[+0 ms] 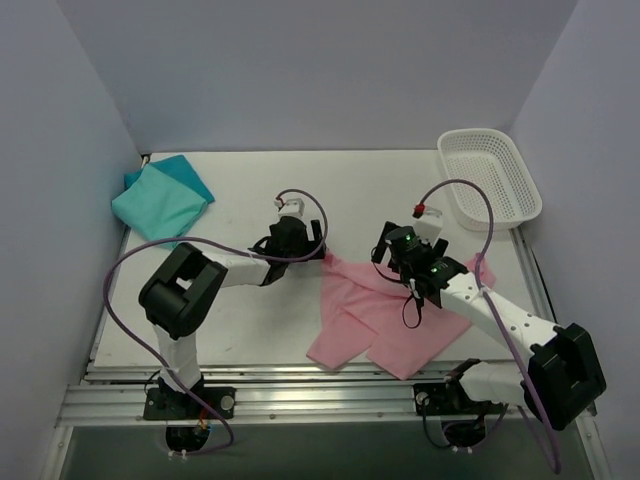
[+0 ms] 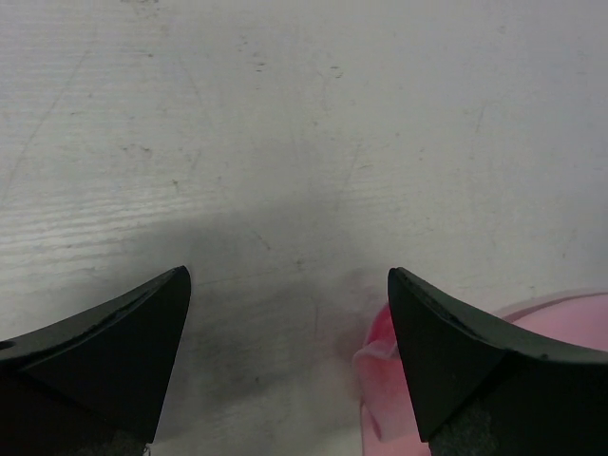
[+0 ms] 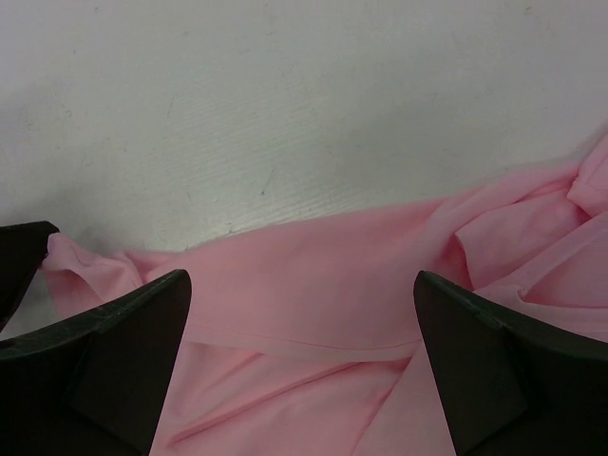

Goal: Fold and stack the t-shirts
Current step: Flatten out the tshirt

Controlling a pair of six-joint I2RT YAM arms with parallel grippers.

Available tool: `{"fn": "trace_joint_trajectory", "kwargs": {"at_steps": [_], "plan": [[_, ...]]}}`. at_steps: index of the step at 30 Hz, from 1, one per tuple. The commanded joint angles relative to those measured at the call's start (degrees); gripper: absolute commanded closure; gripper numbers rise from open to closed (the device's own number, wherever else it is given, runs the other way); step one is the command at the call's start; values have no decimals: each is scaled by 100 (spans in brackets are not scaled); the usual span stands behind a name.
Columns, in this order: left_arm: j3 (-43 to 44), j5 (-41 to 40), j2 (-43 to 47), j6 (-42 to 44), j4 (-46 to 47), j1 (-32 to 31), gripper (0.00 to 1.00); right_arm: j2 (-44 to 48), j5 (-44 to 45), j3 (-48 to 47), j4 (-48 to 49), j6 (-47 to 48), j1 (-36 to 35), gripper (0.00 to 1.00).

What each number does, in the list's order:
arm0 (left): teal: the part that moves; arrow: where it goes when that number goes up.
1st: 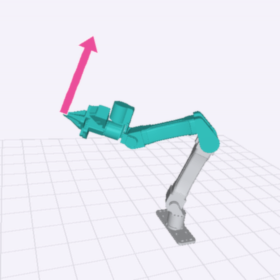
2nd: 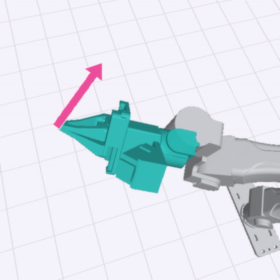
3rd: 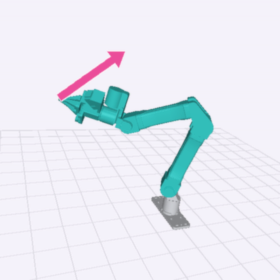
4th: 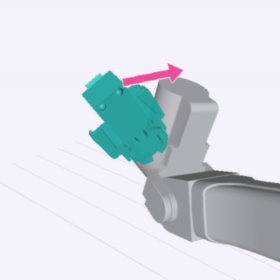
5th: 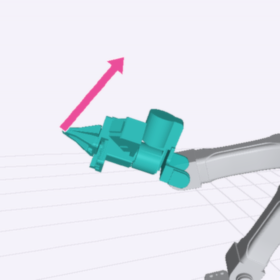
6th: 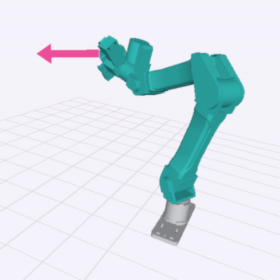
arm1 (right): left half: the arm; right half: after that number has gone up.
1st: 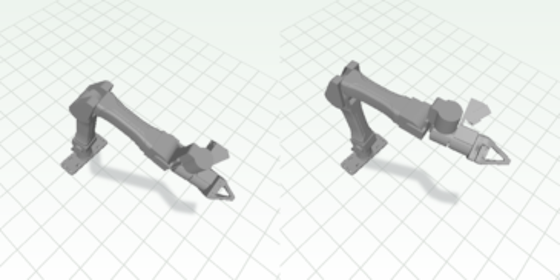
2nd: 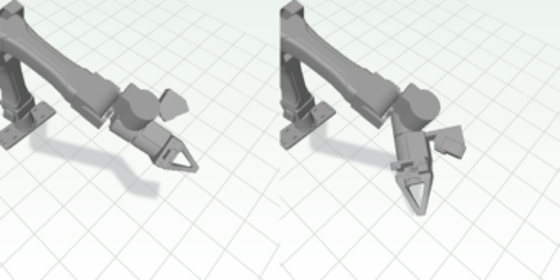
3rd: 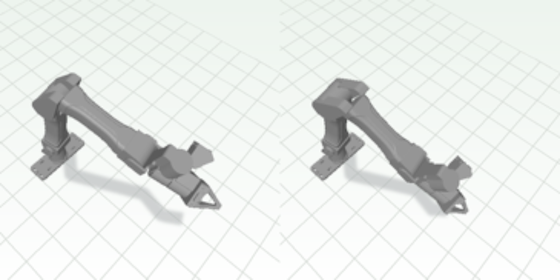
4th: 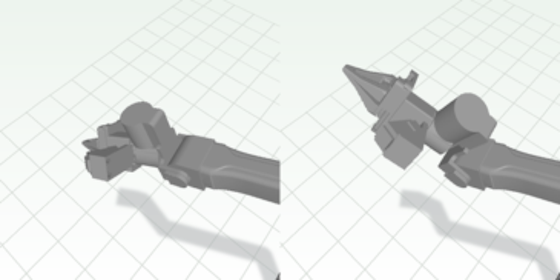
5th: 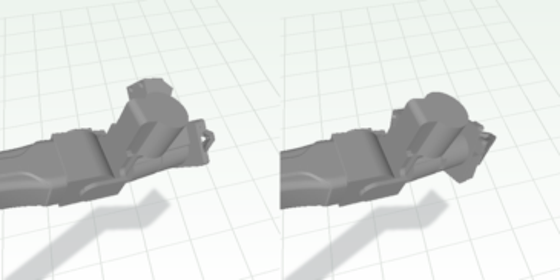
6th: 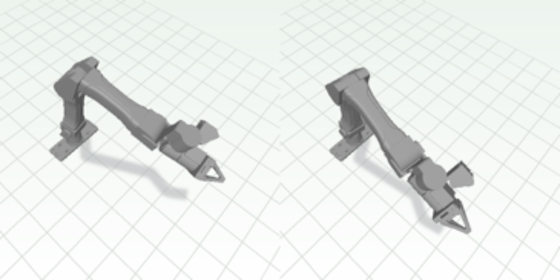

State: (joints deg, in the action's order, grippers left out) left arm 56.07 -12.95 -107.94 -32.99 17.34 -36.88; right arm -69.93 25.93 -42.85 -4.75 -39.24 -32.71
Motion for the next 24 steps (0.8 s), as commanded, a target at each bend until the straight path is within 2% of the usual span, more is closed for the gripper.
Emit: {"fn": "trace_joint_trajectory", "kwargs": {"at_steps": [1, 5, 17, 19, 24], "plan": [[106, 705, -113, -119, 795, -3, 6, 339, 596, -294, -403, -92, -25, 0], [-78, 917, 80, -190, 1007, -3, 6, 498, 746, -338, -623, -118, -34, 0], [-1002, 1172, 1705, -339, 1298, 50, 6, 270, 817, -320, -667, -224, -78, 0], [-932, 1242, 1698, -331, 1157, 58, 6, 252, 834, -312, -658, -224, -95, 0], [-897, 1593, 1303, -462, 1482, 58, 6, 225, 843, -329, -676, -259, -139, 0]]}}
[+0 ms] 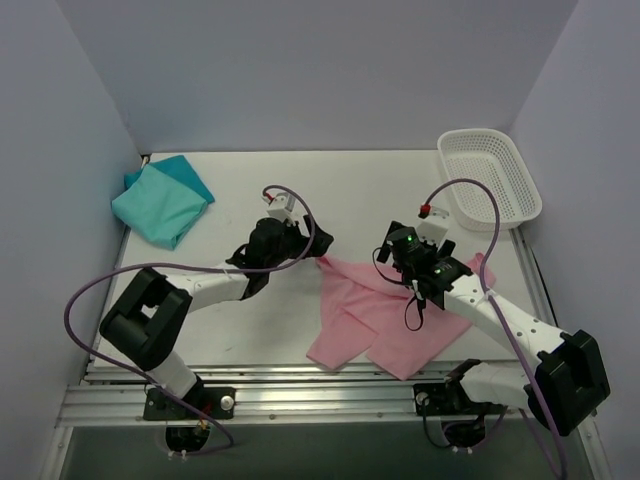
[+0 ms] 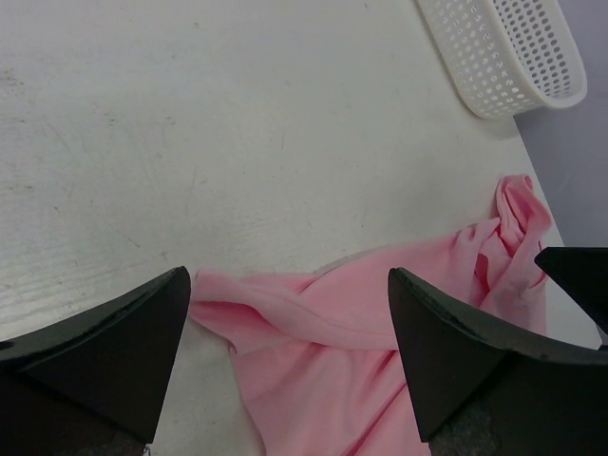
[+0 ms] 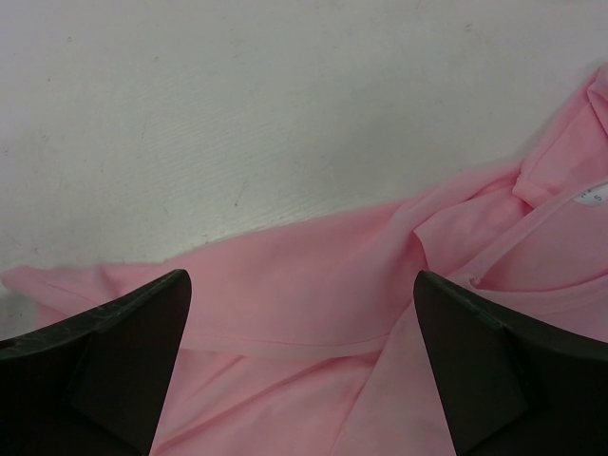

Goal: Fold and stack the t-shirts
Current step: Flatten out the tshirt

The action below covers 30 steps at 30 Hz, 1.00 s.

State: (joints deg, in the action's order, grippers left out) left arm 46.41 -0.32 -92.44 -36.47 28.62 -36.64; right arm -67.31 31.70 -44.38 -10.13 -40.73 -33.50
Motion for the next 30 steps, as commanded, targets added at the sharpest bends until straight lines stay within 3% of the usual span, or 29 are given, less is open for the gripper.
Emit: {"fn": "trace_joint_trajectory", "kwargs": {"at_steps": [1, 14, 20, 22, 23, 25, 26, 28, 29, 30], "plan": [[87, 365, -326, -141, 389, 34, 6, -45, 275, -168, -138, -102, -69, 0], [245, 462, -1135, -229, 688, 61, 6, 78, 433, -97, -253, -137, -78, 0], [324, 541, -1433, -229, 960, 78, 0, 51, 442, -106, -270, -154, -78, 0], [359, 576, -1539, -238, 1040, 78, 10, 69, 451, -115, -314, -163, -87, 0], [412, 629, -1653, -247, 1101, 87, 22, 86, 477, -115, -349, -189, -87, 0], [509, 725, -1864, -290, 1216, 105, 36, 139, 556, -97, -419, -251, -78, 0], [553, 813, -1943, -299, 1286, 113, 57, 156, 565, -80, -437, -295, -87, 0], [728, 928, -2093, -352, 1304, 140, 77, 183, 565, -1, -472, -391, -78, 0], [781, 963, -2207, -378, 1313, 149, 97, 200, 556, 8, -481, -418, -87, 0], [834, 981, -2251, -413, 1330, 157, 98, 209, 539, 17, -507, -479, -96, 0]]}}
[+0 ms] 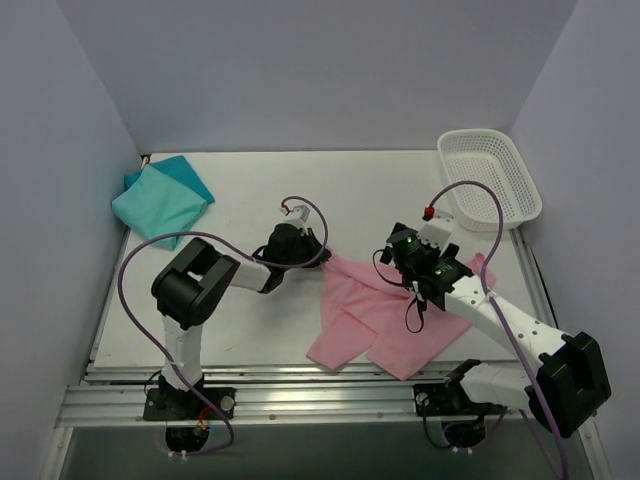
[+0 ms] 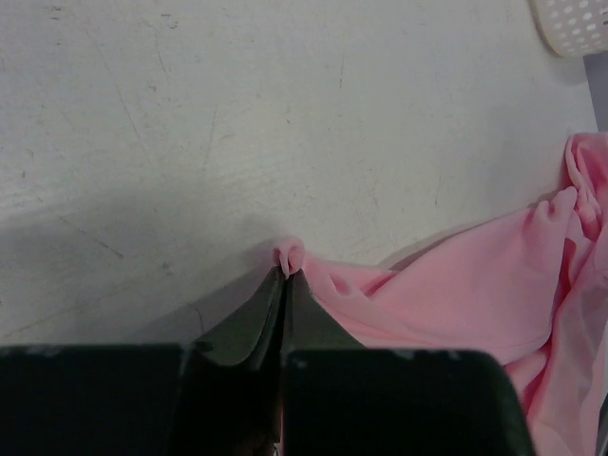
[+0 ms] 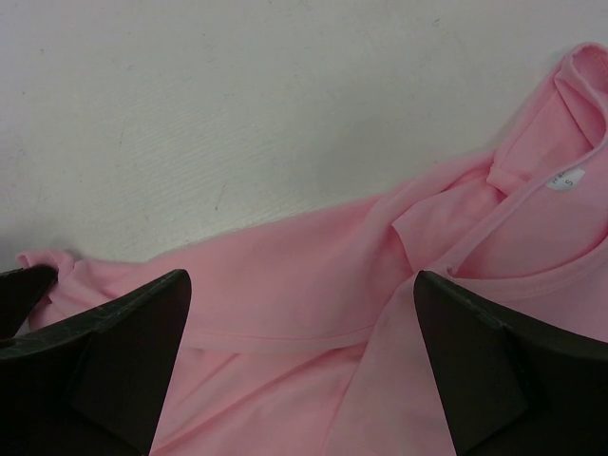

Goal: Fold and stack the t-shirts
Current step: Flatten out the tshirt

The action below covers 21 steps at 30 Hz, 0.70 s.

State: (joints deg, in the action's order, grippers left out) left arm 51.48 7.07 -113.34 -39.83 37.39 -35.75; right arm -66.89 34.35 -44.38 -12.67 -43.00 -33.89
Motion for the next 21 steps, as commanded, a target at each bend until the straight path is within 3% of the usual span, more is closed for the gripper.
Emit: {"fn": "trace_joint_trajectory", "kwargs": {"at_steps": [1, 8, 13, 19, 21], "plan": [[379, 260, -197, -103, 489, 85, 98, 168, 274, 26, -289, -270, -65, 0], [564, 225, -49, 37, 315, 603, 98, 45, 204, 17, -298, -314, -109, 0], [853, -108, 181, 353, -187, 1456, 98, -165, 204, -71, -210, -288, -127, 0], [2610, -189, -485, 1021, -1250, 1904, 98, -368, 230, -194, -122, -235, -162, 0], [3372, -119, -750, 1196, -1593, 1949, 78, -360, 230, -176, -104, -209, -171, 0]]}}
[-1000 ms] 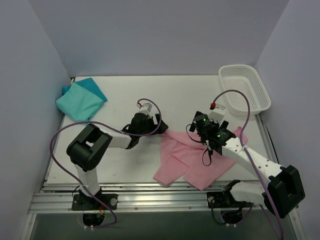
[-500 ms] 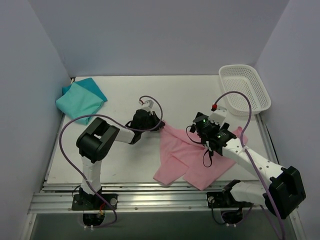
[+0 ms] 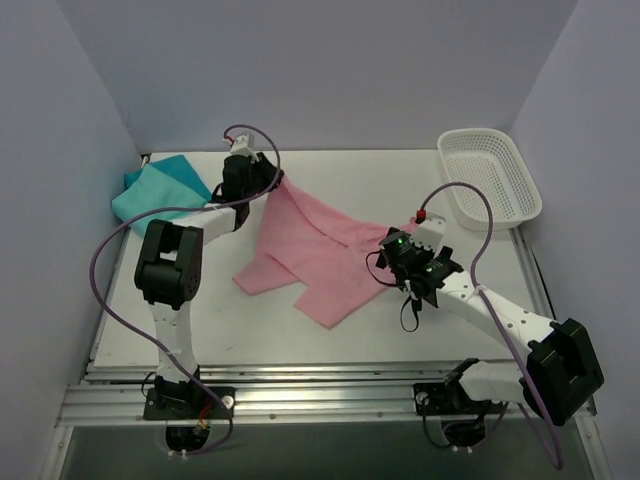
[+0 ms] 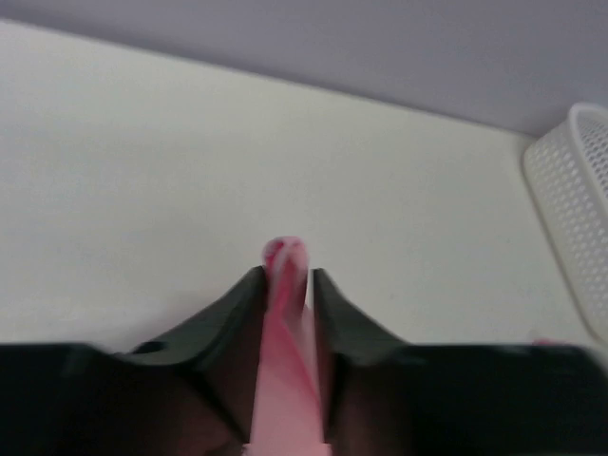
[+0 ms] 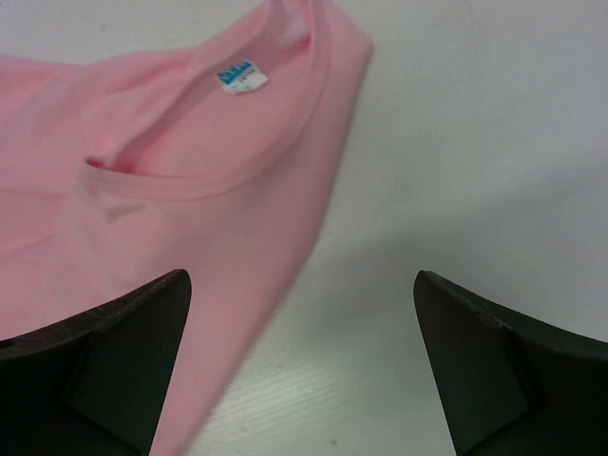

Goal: Fold and stack the t-shirts
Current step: Flatten out the tshirt

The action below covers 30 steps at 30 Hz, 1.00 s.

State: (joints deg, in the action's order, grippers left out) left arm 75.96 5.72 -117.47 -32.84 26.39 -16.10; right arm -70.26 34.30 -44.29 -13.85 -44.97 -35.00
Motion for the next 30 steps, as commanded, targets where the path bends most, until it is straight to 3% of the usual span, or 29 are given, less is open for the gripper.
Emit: {"fn": "trace_joint_trajectory", "kwargs": {"at_steps": [1, 3, 8, 13, 18, 22, 30], "plan": [[1173, 104, -486, 498, -599, 71, 57, -23, 243, -185, 14, -20, -68, 0], [1508, 315, -689, 376, -925, 159, 6, 38, 252, -176, 5, 6, -86, 0], [842, 228, 258, 427, -469, 212, 6, 311, 270, 8, 13, 41, -103, 0], [456, -350, 1398, 515, -1214, 221, 6, 530, -160, 157, 399, 120, -182, 0], [-1196, -993, 2701, 279, -1233, 204, 6, 251, -1012, 220, 1688, 357, -717, 0], [-2154, -1257, 3684, -29, -1268, 160, 6, -1221, -786, -736, 1859, 393, -1700, 0], [-3140, -1766, 4487, -179, -1426, -113, 6, -3571, -1171, -2548, 2132, 410, -2168, 3]]}}
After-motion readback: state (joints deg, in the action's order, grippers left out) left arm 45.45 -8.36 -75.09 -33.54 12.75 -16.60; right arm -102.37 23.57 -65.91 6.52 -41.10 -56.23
